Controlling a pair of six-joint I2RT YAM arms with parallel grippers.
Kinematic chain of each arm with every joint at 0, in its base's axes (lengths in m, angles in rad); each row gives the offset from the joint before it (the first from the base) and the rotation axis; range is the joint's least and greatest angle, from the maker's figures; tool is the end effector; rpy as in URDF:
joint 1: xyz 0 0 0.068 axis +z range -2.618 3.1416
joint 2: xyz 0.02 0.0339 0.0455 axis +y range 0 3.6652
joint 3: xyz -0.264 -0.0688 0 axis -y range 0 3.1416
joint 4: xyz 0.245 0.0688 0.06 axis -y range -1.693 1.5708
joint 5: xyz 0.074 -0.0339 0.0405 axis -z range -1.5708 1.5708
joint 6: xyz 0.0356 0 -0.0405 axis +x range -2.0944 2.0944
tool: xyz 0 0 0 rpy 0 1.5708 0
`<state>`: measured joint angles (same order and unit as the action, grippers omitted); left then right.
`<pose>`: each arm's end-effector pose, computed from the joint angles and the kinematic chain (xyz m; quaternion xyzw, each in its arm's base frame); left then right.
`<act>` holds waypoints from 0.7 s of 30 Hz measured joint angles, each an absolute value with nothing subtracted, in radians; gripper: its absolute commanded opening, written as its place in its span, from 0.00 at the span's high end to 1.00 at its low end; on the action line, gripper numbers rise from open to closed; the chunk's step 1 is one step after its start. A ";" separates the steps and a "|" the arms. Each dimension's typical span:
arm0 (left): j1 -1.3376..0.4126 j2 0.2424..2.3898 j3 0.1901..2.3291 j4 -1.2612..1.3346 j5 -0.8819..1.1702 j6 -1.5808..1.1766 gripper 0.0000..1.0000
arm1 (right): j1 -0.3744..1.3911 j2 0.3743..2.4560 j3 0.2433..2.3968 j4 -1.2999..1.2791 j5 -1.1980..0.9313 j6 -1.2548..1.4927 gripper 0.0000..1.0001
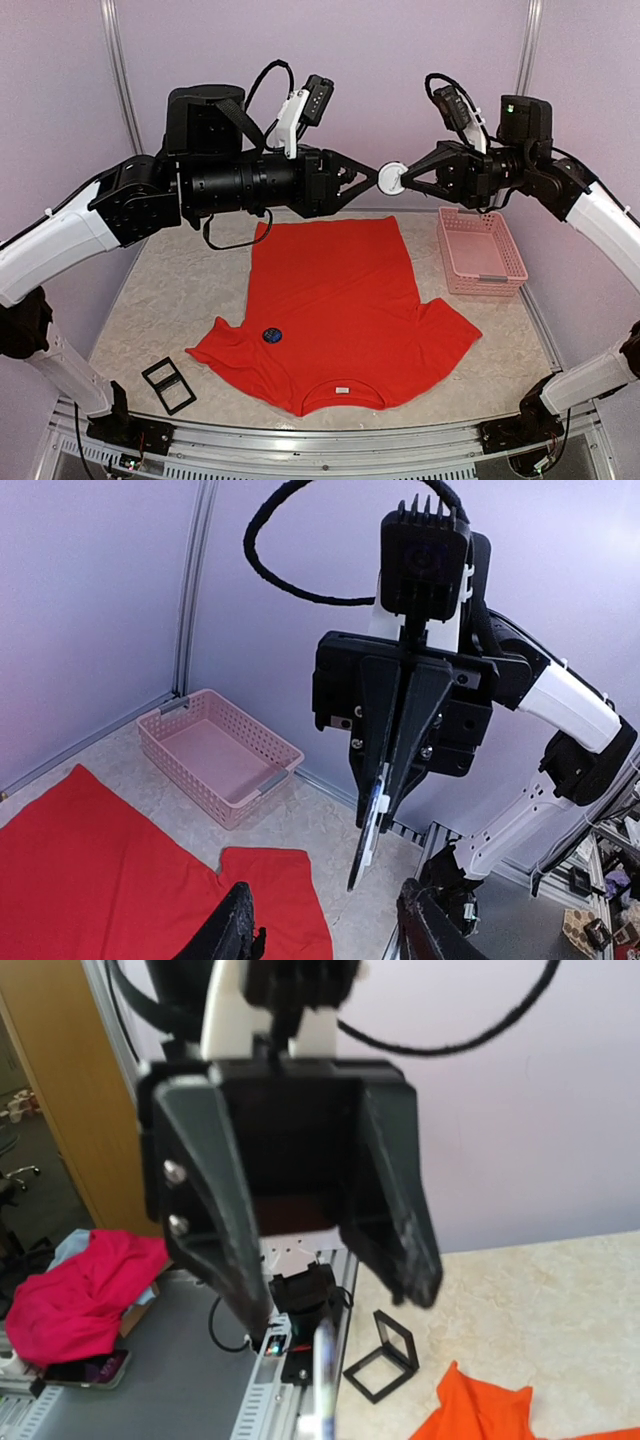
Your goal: Pin the brooch onto the clothing
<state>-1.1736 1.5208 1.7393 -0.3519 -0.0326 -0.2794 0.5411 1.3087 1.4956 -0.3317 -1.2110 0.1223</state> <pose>0.1332 -0.3145 0.4743 0.3157 0.6832 -0.4281 0.5002 0.2115 0.1660 0.4605 -0.4934 0.5310 0.5822 0.3683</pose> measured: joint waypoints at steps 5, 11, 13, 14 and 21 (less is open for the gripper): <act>-1.172 1.558 1.780 -0.366 -0.004 -0.279 0.62 | 0.547 1.306 1.496 -0.376 -1.190 0.093 1.00; -1.161 1.596 1.802 -0.399 0.045 -0.280 0.74 | 0.567 1.298 1.496 -0.400 -1.169 0.078 1.00; -1.161 1.607 1.813 -0.402 0.053 -0.281 0.86 | 0.571 1.296 1.496 -0.400 -1.166 0.074 1.00; -1.161 1.611 1.820 -0.405 0.058 -0.280 0.94 | 0.573 1.296 1.496 -0.400 -1.164 0.072 1.00; -1.166 1.613 1.823 -0.402 0.081 -0.271 1.00 | 0.574 1.296 1.497 -0.412 -1.148 0.068 0.87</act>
<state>-1.1664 1.6131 1.8229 -0.4023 0.0814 -0.2714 0.5739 1.2957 1.4975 -0.4122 -1.1484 0.0681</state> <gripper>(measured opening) 0.013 0.006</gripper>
